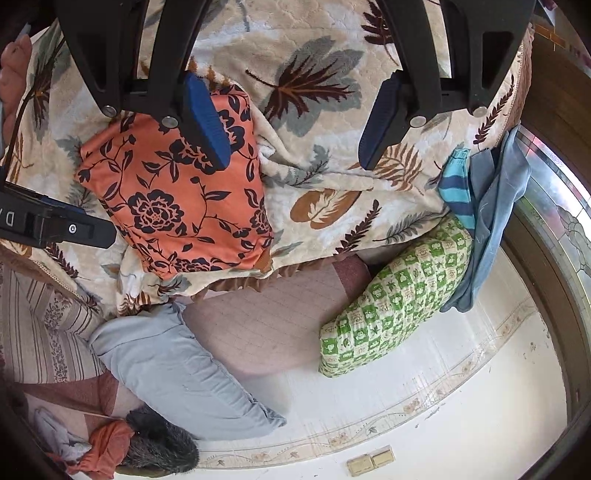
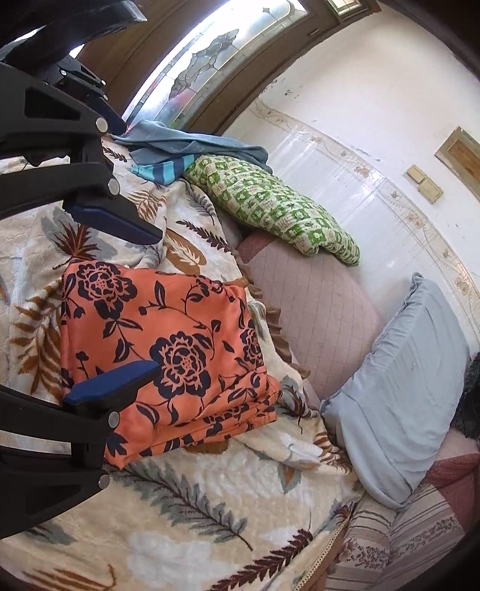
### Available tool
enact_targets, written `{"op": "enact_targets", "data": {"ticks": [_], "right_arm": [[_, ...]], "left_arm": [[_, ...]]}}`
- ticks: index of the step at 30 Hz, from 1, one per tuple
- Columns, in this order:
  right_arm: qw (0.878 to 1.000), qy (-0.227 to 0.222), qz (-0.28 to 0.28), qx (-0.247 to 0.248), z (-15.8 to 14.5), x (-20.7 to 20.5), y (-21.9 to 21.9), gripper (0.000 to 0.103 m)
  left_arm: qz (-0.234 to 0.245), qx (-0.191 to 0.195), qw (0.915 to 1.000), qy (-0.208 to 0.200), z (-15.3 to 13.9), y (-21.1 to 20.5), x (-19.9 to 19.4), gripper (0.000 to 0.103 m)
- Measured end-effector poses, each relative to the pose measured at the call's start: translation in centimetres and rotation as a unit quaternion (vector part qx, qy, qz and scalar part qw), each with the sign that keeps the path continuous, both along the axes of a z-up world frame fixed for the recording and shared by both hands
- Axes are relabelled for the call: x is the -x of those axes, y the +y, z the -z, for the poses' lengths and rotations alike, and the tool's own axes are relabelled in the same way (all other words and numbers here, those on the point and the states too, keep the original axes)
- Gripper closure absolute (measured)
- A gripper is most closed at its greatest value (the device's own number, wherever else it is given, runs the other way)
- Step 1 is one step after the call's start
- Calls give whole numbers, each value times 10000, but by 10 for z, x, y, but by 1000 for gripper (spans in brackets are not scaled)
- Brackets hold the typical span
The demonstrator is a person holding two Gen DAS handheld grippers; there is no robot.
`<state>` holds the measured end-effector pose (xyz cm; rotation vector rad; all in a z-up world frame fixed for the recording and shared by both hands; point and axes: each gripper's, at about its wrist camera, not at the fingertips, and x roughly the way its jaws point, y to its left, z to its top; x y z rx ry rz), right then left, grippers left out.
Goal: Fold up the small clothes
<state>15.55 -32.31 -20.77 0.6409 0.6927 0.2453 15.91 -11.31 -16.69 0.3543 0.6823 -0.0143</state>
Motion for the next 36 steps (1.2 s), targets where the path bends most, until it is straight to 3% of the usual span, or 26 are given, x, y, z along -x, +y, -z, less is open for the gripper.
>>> {"op": "enact_targets", "data": {"ticks": [6, 10, 12, 16, 17, 19, 22, 27, 30, 34, 36], "right_arm": [[9989, 262, 65, -386, 25, -8, -29, 34], [9923, 302, -414, -1131, 39, -16, -46, 41], [9918, 539, -525, -1031, 47, -22, -44, 50], [9890, 1172, -647, -636, 67, -36, -35, 51], [9847, 1532, -678, -477, 79, -42, -31, 52], [9720, 2239, -691, -190, 107, -51, -25, 67], [9723, 2195, -765, -240, 103, -56, -28, 70], [9790, 1564, -557, -1181, 91, -60, -51, 70], [9867, 1228, -178, -1048, 79, -65, -61, 70], [9816, 1269, 45, -1426, 84, -71, -76, 70], [9812, 1247, 59, -1470, 83, -72, -80, 69]], "left_arm": [[-149, 475, 9974, 519, 30, 7, -19, 30], [-217, 897, 9914, 927, 54, 8, -34, 30], [-252, 912, 9904, 1013, 65, 6, -41, 30], [-353, 952, 9875, 1208, 88, 6, -55, 30], [-397, 892, 9858, 1364, 97, 6, -59, 30], [-426, 793, 9808, 1727, 117, 8, -66, 29], [-382, 974, 9810, 1631, 117, 13, -65, 28], [-342, 1015, 9862, 1260, 87, 14, -76, 28], [-339, 1037, 9879, 1100, 71, 12, -91, 28], [-382, 992, 9890, 1033, 67, 6, -115, 28], [-318, 1088, 9857, 1247, 78, 1, -129, 24]]}}
